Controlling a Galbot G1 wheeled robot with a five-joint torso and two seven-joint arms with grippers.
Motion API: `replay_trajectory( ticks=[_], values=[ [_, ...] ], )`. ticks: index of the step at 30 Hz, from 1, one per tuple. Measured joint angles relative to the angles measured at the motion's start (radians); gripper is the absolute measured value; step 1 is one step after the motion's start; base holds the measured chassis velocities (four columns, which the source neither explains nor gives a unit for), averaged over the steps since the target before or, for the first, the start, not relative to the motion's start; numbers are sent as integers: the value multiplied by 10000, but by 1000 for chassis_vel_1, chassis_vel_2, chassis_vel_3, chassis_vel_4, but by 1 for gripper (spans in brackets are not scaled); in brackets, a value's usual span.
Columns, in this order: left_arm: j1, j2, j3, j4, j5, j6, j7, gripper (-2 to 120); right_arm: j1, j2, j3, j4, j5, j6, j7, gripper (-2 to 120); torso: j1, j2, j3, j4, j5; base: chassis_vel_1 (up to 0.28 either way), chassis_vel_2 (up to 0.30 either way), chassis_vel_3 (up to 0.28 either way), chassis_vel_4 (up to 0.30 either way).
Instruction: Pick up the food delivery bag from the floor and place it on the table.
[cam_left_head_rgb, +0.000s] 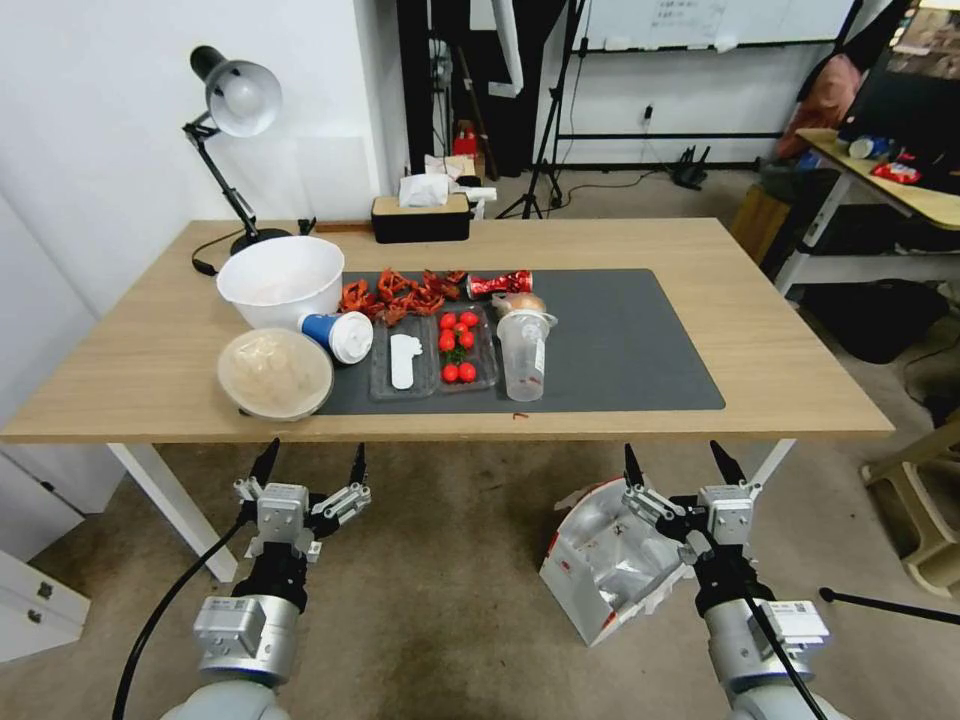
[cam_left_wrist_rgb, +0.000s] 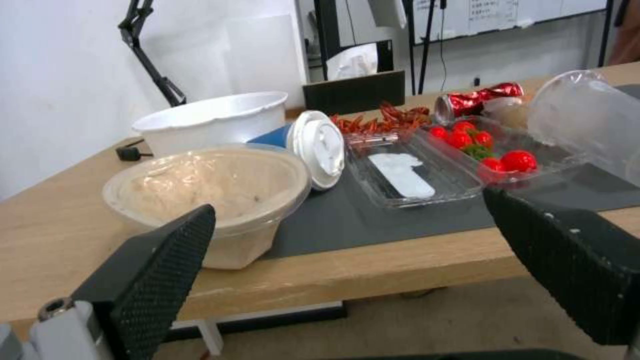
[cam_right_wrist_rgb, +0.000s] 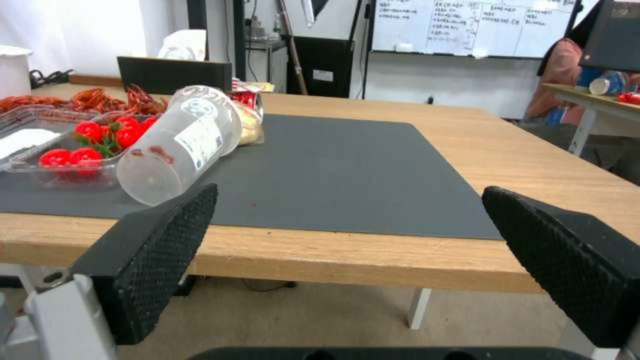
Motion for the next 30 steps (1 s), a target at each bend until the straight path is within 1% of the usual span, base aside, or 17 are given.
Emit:
replay_trajectory(
  ticks=[24, 25, 26, 27, 28, 29, 30],
  values=[
    [1, 4, 23, 0, 0, -4, -34, 100, -4, 5, 2, -3, 7, 8, -27, 100, 1, 0, 0, 0, 0, 0, 0, 0, 0],
    [8, 21, 133, 5, 0, -31, -175, 100, -31, 46, 28, -30, 42, 90, -163, 100, 1, 0, 0, 2, 0, 0, 0, 0, 0],
    [8, 21, 133, 5, 0, -31, -175, 100, -31, 46, 28, -30, 42, 90, -163, 100, 1, 0, 0, 2, 0, 0, 0, 0, 0],
    [23, 50, 305, 13, -2, -67, -357, 100, -73, 113, 70, -73, 95, 215, -361, 100, 1, 0, 0, 2, -1, 0, 0, 0, 0],
    [28, 53, 352, 13, -4, -72, -372, 100, -108, 167, 102, -108, 135, 315, -517, 100, 1, 0, 0, 1, -2, 0, 0, 0, 0],
    [28, 68, 398, 14, -4, -86, -483, 100, -243, 365, 233, -233, 286, 673, -1087, 100, 0, 0, 0, -1, 4, 0, 0, 0, 0],
    [28, 68, 398, 14, -4, -86, -483, 100, -243, 365, 233, -233, 286, 673, -1087, 100, 0, 0, 0, -1, 4, 0, 0, 0, 0]
  ],
)
